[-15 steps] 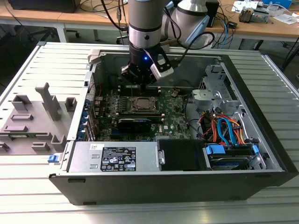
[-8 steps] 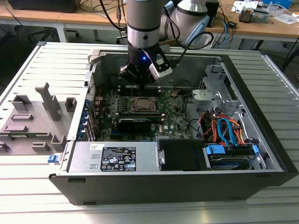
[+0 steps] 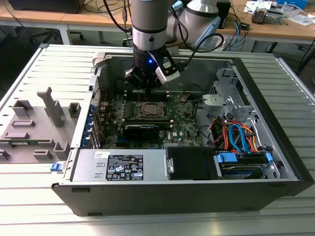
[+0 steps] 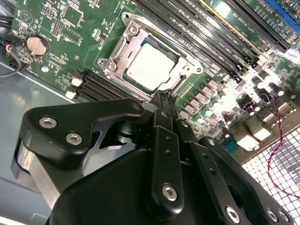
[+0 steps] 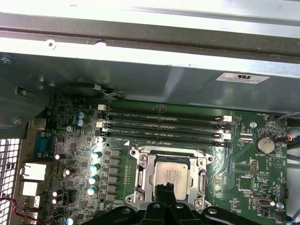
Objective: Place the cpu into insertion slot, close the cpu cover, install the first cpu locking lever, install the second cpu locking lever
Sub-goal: 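Install the first cpu locking lever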
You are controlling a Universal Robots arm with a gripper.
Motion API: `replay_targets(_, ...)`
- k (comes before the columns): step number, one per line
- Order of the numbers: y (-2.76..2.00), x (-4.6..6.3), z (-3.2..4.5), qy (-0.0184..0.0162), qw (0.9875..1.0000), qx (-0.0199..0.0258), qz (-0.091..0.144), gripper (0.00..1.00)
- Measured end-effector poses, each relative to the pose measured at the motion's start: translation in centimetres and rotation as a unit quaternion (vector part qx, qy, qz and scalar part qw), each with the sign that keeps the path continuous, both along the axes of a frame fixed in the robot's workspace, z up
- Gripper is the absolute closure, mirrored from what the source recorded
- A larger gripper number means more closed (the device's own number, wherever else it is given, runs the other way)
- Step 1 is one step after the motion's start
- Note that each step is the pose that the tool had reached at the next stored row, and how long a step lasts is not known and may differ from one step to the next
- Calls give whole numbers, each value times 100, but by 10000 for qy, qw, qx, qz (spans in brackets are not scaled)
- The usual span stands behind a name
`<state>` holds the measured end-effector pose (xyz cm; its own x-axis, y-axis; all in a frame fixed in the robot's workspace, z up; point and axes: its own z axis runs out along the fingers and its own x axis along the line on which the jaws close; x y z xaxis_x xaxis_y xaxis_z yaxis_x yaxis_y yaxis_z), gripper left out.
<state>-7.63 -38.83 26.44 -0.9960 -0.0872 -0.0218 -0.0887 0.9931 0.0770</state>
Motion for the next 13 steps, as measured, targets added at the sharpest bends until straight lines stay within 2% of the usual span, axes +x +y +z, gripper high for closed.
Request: replay_targets(13, 0, -74, -1, 0, 10000, 0, 0, 89)
